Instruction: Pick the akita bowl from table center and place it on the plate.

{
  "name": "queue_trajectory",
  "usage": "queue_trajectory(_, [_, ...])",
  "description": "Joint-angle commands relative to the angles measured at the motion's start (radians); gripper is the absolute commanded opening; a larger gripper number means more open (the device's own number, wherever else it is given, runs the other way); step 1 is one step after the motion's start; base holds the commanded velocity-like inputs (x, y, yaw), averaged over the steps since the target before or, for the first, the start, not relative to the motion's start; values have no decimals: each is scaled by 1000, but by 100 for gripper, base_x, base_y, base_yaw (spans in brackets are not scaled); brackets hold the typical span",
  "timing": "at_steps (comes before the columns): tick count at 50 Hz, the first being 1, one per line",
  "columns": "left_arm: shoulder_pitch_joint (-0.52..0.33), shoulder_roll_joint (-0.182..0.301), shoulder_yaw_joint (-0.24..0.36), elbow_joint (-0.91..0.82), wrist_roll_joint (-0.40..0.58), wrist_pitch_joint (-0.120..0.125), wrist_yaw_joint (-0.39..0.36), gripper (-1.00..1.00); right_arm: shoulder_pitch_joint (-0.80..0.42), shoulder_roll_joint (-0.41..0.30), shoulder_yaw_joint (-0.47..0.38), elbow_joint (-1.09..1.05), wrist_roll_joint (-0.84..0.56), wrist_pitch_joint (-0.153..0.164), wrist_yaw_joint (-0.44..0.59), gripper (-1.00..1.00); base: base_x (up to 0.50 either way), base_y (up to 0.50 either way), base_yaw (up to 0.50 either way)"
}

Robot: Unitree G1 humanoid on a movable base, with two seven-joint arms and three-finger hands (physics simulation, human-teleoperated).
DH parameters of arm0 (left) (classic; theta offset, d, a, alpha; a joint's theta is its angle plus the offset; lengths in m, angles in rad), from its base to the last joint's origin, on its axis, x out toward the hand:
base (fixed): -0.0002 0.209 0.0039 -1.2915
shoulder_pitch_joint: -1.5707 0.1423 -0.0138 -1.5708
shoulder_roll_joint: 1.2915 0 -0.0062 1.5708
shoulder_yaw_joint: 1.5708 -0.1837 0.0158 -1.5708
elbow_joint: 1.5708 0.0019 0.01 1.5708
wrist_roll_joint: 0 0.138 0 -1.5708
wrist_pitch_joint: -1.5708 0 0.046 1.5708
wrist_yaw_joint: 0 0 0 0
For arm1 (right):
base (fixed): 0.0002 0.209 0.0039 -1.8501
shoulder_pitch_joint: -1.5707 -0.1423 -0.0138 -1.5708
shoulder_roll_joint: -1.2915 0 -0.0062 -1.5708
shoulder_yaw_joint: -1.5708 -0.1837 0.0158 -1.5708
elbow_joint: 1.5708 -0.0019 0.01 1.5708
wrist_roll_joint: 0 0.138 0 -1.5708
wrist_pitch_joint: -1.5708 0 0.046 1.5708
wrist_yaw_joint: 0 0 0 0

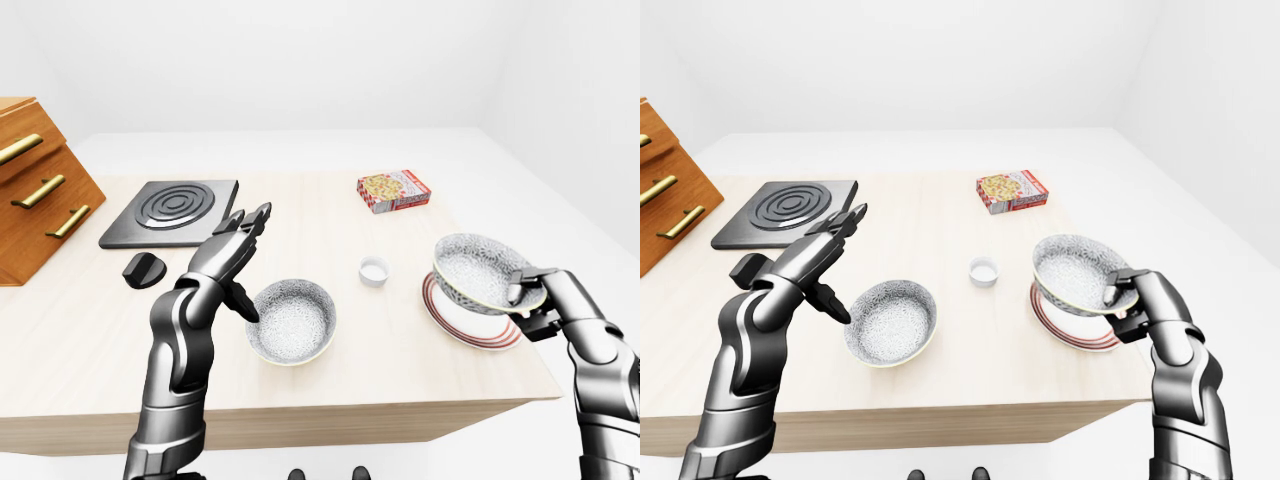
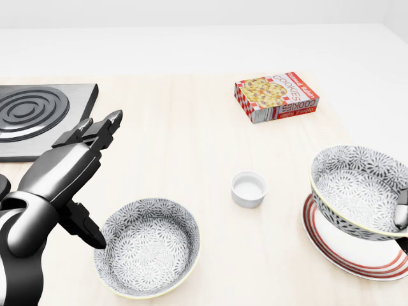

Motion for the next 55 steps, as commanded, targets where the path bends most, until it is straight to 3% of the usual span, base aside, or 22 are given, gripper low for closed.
queue_trajectory(1, [-4,1,0,5,-1,0,-1,100,-25,-32,10,112,8,-58,-115,-100,0,0,0])
queue_trajectory(9, [-5,-1,-2,-1,0,0,-6,100,-68,-47,55,208,-21,-92,-175,-100,0,0,0])
queue_trajectory(14, [-7,-6,-8,-8,6,0,-12,100,-104,-67,87,327,-25,-132,-223,-100,0,0,0])
queue_trajectory(33, [9,-12,-9,-34,14,0,-26,100,-153,-100,152,523,-22,-132,-319,-100,0,0,0])
queue_trajectory(55, [6,-9,-7,-13,8,0,-15,100,-117,-107,143,505,-29,-132,-327,-100,0,0,0])
